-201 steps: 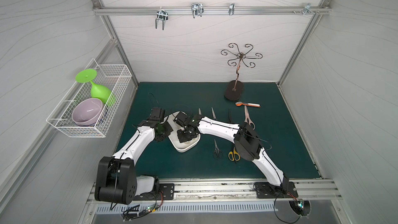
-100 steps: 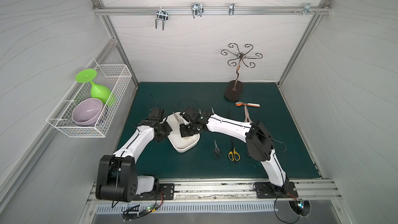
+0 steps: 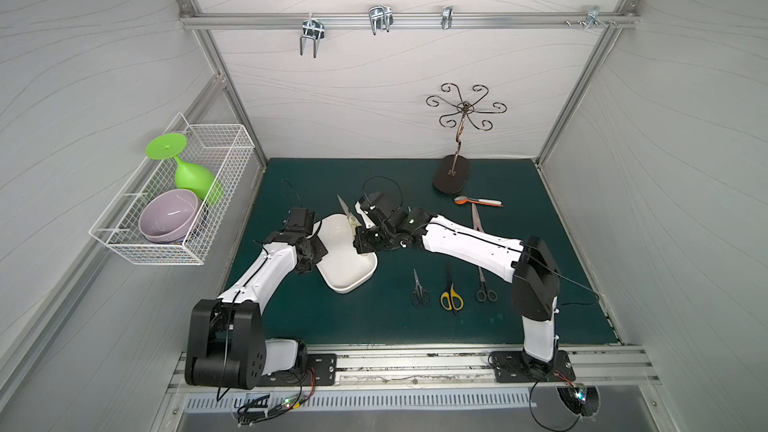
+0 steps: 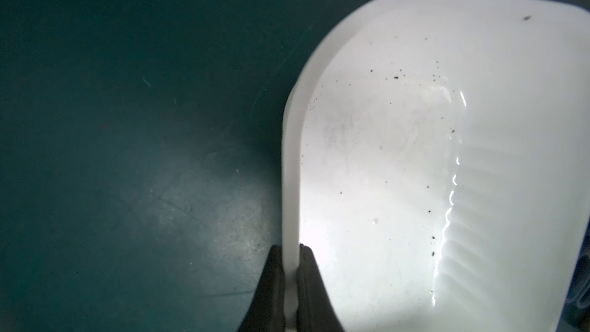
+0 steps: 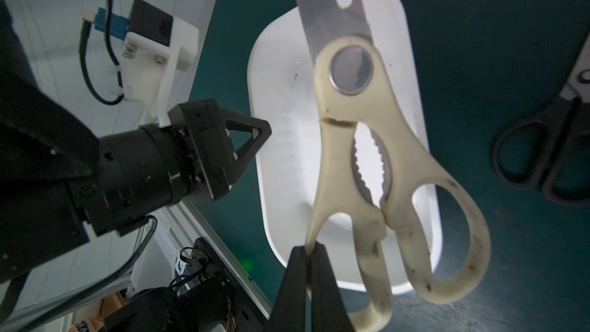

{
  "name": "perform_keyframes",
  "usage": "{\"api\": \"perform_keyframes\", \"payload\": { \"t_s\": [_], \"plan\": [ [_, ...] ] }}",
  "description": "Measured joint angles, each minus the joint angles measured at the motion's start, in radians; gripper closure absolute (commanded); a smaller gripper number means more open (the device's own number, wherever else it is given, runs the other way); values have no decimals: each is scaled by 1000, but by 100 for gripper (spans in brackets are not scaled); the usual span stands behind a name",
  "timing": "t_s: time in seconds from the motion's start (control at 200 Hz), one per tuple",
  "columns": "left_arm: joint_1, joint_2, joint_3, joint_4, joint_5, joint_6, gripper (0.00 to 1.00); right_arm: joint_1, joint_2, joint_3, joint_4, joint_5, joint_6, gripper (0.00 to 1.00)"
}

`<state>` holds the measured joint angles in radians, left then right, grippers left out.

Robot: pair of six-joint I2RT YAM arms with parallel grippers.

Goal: Take the scissors out of the storage box
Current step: Place the storage box at the center of the board, then place the scissors at the center of the board.

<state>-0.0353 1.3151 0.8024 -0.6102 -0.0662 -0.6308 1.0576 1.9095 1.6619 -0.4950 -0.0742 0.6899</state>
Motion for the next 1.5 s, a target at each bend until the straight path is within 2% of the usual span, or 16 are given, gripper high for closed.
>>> {"api": "perform_keyframes", "payload": {
  "t_s": [0.21,0.48,0.74,0.795,0.845,0.88,0.89,0.9,0.94,0.955,1.185,1.495],
  "plan": [
    [27,43,55,0,-52,7,100,5,-100,-180,-21,71,102,100],
    [46,122,111,49,-72,7,100,71,-109,-302,-47,117,280,100],
    [140,203,132,79,34,2,100,101,-114,-385,-59,116,447,100],
    [150,213,140,90,61,2,98,102,-114,-384,-60,116,470,100],
    [154,222,148,98,77,2,91,105,-114,-382,-60,117,486,100],
    [155,226,150,106,88,2,77,108,-114,-380,-63,118,495,100],
    [155,227,150,107,89,3,69,109,-114,-379,-63,118,500,100],
    [155,227,150,108,91,5,55,110,-114,-378,-64,118,500,100],
    [155,228,150,114,103,2,7,114,-114,-374,-64,116,516,100],
    [155,228,150,116,106,2,1,115,-114,-373,-64,114,519,100],
    [157,201,149,142,138,-5,0,124,-85,-326,-72,77,568,100],
    [160,62,149,147,138,0,0,138,-34,-312,-77,47,683,100]
  ]
}}
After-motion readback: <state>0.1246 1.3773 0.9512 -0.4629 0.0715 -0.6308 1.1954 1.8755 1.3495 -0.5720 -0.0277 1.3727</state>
